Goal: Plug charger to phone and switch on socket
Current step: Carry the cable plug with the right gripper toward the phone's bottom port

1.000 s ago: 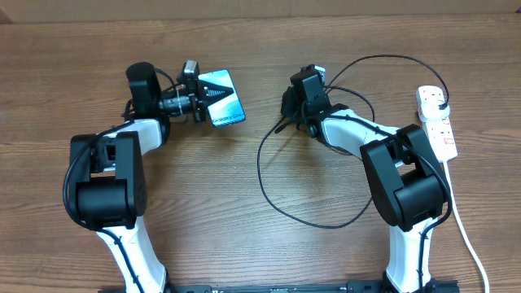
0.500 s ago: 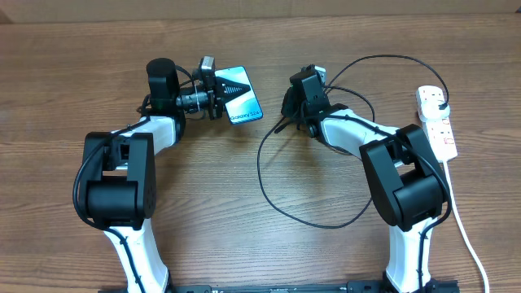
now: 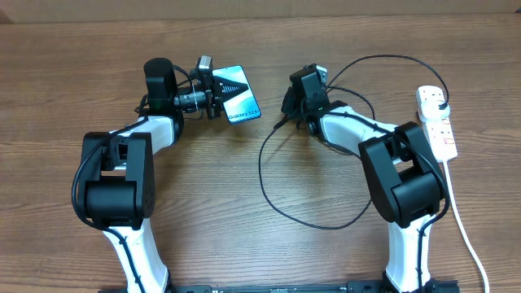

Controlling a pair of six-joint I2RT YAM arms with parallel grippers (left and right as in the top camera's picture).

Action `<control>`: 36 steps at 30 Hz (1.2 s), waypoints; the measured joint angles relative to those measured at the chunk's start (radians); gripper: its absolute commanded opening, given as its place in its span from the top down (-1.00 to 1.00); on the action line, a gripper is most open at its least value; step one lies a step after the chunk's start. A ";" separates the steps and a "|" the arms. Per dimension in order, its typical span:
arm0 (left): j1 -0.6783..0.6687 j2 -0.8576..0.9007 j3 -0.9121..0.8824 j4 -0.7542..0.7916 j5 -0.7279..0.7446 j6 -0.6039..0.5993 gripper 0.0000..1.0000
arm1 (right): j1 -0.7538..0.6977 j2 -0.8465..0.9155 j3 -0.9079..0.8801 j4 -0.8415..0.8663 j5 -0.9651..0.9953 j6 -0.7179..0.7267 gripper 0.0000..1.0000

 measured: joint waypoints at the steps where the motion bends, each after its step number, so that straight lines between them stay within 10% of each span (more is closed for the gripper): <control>1: 0.003 0.000 0.000 -0.001 0.005 0.000 0.91 | -0.009 0.000 0.007 -0.011 -0.032 0.001 0.93; 10: 0.072 0.000 0.000 -0.009 0.061 0.011 0.92 | -0.130 -0.025 0.013 -0.127 -0.423 -0.025 0.92; 36: 0.021 0.000 0.000 -0.013 0.132 0.113 0.91 | -0.090 -0.230 0.003 -0.728 -1.269 -0.705 0.92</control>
